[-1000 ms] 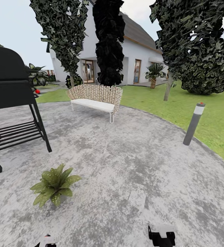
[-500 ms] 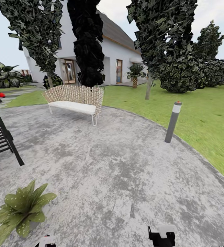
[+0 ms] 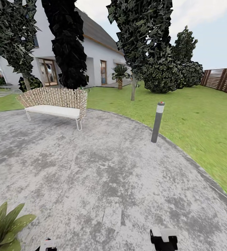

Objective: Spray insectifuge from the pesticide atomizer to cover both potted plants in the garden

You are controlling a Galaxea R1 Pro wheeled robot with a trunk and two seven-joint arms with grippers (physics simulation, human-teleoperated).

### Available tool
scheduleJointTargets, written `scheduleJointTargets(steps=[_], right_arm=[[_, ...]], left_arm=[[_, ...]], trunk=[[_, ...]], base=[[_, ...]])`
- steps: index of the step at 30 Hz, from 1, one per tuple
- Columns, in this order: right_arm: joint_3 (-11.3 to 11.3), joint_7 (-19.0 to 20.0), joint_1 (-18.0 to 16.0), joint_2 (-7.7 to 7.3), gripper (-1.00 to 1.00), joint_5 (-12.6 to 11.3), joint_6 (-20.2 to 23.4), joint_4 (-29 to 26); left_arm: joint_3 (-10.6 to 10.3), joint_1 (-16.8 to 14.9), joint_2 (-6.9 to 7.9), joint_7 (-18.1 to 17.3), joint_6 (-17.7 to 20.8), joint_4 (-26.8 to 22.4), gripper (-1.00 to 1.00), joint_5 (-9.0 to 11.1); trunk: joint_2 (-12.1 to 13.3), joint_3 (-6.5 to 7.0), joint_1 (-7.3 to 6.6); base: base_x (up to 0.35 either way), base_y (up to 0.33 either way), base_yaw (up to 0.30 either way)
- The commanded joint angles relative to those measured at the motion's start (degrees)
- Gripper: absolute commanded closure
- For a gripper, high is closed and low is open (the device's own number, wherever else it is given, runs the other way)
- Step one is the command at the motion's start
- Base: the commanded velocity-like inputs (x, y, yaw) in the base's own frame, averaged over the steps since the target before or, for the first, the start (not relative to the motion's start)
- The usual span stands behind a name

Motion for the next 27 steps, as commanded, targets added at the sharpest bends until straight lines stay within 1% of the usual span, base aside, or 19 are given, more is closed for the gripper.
scheduleJointTargets(steps=[1,8,27], right_arm=[[-0.2,-0.5,-0.1,0.05,-1.0,0.6,-0.1,0.1],[-0.2,-0.5,-0.1,0.1,-1.0,0.6,-0.1,0.1],[-0.2,-0.5,-0.1,0.1,-1.0,0.6,-0.1,0.1]], left_arm=[[-0.4,0.0,0.01,-0.2,-0.2,0.0,1.0,0.6],[-0.4,0.0,0.09,-0.2,-0.2,0.0,1.0,0.6],[-0.3,0.0,0.18,-0.1,-0.2,0.1,1.0,0.7]], trunk=[[0.0,-0.05,0.02],[0.0,-0.05,0.02],[0.0,-0.05,0.02]], base=[[0.33,0.0,-0.3],[0.337,-0.019,-0.3],[0.329,-0.116,-0.3]])
